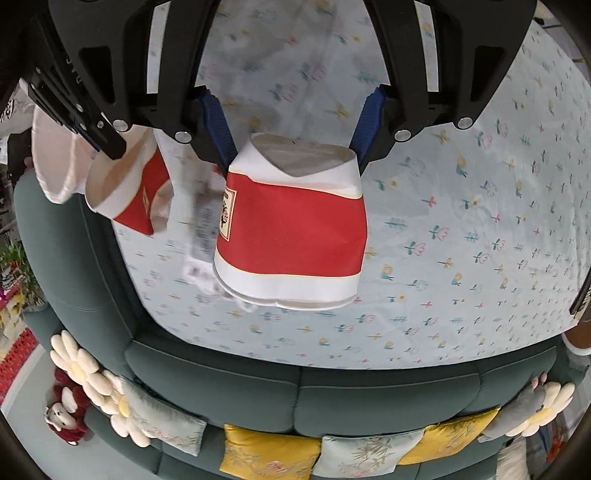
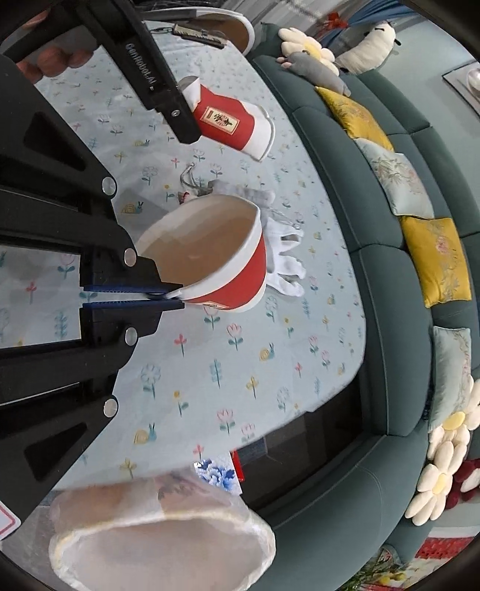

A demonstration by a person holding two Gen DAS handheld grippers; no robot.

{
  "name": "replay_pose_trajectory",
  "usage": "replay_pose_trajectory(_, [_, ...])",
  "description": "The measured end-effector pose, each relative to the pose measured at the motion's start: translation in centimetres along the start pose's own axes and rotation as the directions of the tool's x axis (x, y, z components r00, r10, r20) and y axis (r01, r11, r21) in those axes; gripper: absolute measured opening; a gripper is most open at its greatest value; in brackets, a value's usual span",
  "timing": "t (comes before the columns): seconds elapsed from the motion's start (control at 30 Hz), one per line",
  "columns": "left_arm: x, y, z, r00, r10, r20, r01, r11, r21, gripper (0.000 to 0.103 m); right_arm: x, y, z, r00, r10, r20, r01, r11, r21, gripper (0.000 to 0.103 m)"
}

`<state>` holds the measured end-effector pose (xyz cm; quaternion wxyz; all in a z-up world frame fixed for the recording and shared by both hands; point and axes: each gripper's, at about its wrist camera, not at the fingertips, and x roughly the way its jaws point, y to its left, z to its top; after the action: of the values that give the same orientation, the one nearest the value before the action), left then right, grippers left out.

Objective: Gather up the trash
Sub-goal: 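Grasp the large red paper cup with the left tool while the right tool grasps the small red cup, then carry both red cups over the wastebasket and open both tools to drop them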

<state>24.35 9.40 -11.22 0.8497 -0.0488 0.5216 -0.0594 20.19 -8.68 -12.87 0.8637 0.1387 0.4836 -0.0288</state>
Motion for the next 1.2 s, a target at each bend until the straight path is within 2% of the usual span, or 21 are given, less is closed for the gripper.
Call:
replay_pose_trajectory(0.23, [-2.9,-4.2,-1.6,0.999,-0.030,0.013,0.029,0.998,0.061,0.056,-4.7,-2.6,0.0,0.998,0.007,0.064,-0.009,0.999,0.033,0.003])
replay_pose_trajectory(0.5, [-5.6,-10.2,-3.8,0.997,-0.071,0.020,0.068,0.988,0.142,0.056,-9.8,-7.4,-0.5,0.991,-0.021,0.132,0.010,0.996,0.085,0.003])
replay_pose_trajectory(0.9, [-8.0,-19.6,-7.3,0.993,-0.121,0.010,0.113,0.953,0.280,0.056,-15.4,-16.0,-2.3,0.975,-0.082,0.206,0.046,0.983,0.177,0.003])
replay_pose_trajectory(1.2, [-8.1,-25.4,-9.4,0.989,-0.144,-0.018,0.140,0.918,0.372,0.056,-17.2,-21.3,-4.1,0.968,-0.124,0.219,0.067,0.966,0.252,0.003])
